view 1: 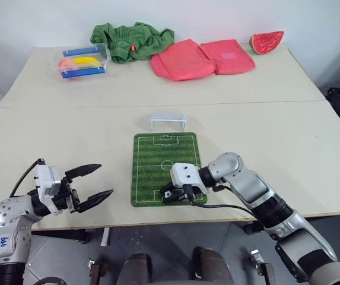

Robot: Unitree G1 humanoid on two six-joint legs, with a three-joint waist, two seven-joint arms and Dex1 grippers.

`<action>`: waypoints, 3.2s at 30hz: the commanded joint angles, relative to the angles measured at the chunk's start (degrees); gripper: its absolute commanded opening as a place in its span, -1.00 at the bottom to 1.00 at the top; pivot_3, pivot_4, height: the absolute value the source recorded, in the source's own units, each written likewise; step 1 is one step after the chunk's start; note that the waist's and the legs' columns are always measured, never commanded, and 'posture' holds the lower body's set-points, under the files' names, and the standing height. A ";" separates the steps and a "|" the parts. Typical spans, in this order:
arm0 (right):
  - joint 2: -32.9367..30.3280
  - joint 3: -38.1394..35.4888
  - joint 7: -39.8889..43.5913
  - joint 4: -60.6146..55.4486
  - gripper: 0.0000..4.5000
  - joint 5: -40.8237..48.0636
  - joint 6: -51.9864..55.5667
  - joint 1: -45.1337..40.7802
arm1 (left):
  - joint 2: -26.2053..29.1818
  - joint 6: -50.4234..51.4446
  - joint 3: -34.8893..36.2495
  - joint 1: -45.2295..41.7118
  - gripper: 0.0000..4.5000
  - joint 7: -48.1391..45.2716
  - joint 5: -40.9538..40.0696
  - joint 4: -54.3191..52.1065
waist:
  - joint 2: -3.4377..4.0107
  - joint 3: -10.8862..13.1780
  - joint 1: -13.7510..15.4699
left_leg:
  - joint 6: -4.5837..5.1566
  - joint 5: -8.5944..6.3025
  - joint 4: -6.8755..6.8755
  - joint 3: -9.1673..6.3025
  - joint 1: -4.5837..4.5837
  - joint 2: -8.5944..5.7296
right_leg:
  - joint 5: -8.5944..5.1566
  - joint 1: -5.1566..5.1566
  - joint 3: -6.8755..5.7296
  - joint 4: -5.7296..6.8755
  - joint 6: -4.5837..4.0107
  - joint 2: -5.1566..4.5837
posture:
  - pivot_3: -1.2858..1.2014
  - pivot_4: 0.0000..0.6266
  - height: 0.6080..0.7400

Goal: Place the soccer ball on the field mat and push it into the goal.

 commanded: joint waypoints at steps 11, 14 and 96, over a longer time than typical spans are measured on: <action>0.78 0.26 1.58 -0.49 0.20 0.10 -1.05 -0.04 | -0.02 -0.53 0.24 -0.86 1.00 0.79 -0.25 -1.52 | 0.00 0.00 -1.01 | 0.00 0.00 0.00 0.01 0.02 0.00 | 0.00 0.00 0.03 0.03 0.00 0.00 | 0.03 -0.52 1.00; 0.50 -0.22 2.00 -1.47 0.20 0.62 -0.73 -0.48 | -0.18 -0.52 0.13 -1.24 1.00 1.06 -0.28 -1.44 | 0.00 0.00 -1.05 | 0.00 0.00 0.00 0.01 0.02 0.00 | 0.00 0.00 0.03 0.03 0.00 0.00 | 0.03 -0.52 1.00; -18.70 -33.55 9.95 32.88 1.00 13.73 -21.43 2.31 | 3.05 -1.37 11.66 -6.11 1.00 2.92 -0.46 15.28 | -0.04 0.02 -1.00 | 0.03 -0.04 0.04 0.64 -0.01 0.06 | 0.00 -0.44 0.32 0.29 0.00 -0.04 | 0.03 -0.52 1.00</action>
